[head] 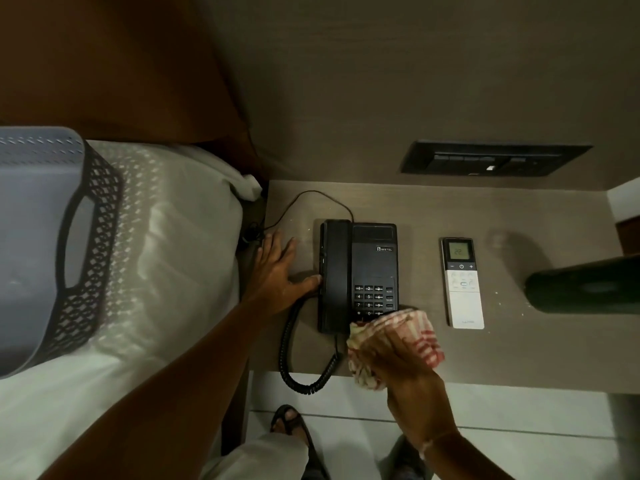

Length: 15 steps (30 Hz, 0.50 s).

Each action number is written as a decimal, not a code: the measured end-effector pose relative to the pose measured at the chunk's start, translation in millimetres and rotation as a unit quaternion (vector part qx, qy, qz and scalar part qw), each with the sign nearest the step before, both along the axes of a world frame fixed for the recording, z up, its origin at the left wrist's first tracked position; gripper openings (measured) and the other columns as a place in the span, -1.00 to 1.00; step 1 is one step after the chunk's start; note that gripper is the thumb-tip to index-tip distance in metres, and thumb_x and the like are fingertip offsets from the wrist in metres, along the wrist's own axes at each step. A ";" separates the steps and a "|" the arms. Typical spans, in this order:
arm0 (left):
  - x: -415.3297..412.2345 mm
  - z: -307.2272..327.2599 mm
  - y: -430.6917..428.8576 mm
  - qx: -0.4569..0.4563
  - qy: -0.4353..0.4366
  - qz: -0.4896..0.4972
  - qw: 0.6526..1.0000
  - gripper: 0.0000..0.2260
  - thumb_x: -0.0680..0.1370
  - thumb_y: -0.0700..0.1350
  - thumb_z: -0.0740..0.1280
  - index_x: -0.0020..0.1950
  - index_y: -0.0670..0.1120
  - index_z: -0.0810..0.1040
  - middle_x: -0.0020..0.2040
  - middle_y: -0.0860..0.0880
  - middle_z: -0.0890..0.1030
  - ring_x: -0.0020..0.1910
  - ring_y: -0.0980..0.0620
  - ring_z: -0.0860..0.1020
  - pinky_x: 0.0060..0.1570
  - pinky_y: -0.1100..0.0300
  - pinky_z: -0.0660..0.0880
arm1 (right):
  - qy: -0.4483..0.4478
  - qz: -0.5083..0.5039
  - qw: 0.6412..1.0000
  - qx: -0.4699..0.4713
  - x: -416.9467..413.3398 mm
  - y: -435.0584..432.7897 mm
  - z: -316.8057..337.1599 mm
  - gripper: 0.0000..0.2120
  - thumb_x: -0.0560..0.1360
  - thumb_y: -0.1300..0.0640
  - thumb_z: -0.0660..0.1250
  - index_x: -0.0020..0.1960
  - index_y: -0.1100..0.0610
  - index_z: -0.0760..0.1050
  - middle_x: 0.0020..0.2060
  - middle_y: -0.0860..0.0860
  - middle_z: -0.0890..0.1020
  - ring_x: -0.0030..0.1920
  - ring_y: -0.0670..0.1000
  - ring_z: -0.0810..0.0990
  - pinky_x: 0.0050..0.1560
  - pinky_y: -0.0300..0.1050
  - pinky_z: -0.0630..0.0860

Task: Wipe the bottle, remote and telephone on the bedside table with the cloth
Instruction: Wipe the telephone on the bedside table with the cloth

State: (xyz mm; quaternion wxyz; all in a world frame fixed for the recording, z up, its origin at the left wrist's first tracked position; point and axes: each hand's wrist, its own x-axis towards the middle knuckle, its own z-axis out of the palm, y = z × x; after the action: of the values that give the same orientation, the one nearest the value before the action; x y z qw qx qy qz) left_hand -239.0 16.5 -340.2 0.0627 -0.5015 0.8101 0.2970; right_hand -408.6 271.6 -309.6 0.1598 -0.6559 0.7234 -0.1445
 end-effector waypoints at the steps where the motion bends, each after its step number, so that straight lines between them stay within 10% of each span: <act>1: 0.0 0.7 0.0 0.001 0.002 0.000 1.000 -0.11 0.43 0.39 0.22 0.63 0.01 0.01 0.64 -0.10 -0.16 0.59 -0.06 -0.28 0.51 -0.01 -0.27 | -0.027 -0.030 0.999 -0.004 -4.0 -6.5 12.1 -0.29 0.19 0.47 0.48 0.26 0.00 0.55 0.28 -0.02 0.53 0.28 0.11 0.49 0.01 0.12 0.62; 4: 0.1 1.5 -0.4 0.006 0.005 0.000 1.000 -0.10 0.42 0.40 0.20 0.63 0.01 0.00 0.64 -0.10 -0.17 0.59 -0.06 -0.29 0.53 -0.04 -0.25 | -0.092 -0.154 0.983 -0.037 -28.1 -56.1 51.0 -0.38 0.37 0.42 0.37 0.31 -0.09 0.47 0.23 -0.13 0.55 0.00 -0.02 0.64 -0.15 -0.20 0.63; 7: 0.7 1.5 -0.1 0.006 0.012 -0.001 1.000 -0.10 0.41 0.41 0.20 0.63 0.01 0.01 0.64 -0.11 -0.16 0.59 -0.06 -0.29 0.54 -0.04 -0.24 | -0.076 -0.211 0.972 -0.071 -59.0 -128.8 66.5 -0.36 0.37 0.39 0.37 0.34 -0.10 0.44 0.30 -0.09 0.53 0.03 0.00 0.62 0.03 -0.09 0.61; 15: 5.0 -7.3 -3.1 -0.017 0.018 -0.019 1.000 0.08 0.28 0.64 -0.05 0.63 -0.02 0.03 0.64 -0.15 -0.11 0.61 -0.13 -0.23 0.56 -0.12 -0.17 | 0.050 0.074 0.996 0.020 -31.3 -175.5 23.2 -0.32 0.37 0.38 0.35 0.40 -0.10 0.39 0.49 -0.03 0.29 0.51 0.10 0.16 0.43 0.04 0.01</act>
State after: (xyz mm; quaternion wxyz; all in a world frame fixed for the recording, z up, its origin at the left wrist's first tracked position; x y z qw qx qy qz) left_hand -234.1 13.4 -347.5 0.0455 -0.4815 0.8254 0.2913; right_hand -439.9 96.1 -286.3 0.1463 -0.7107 0.6829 -0.0849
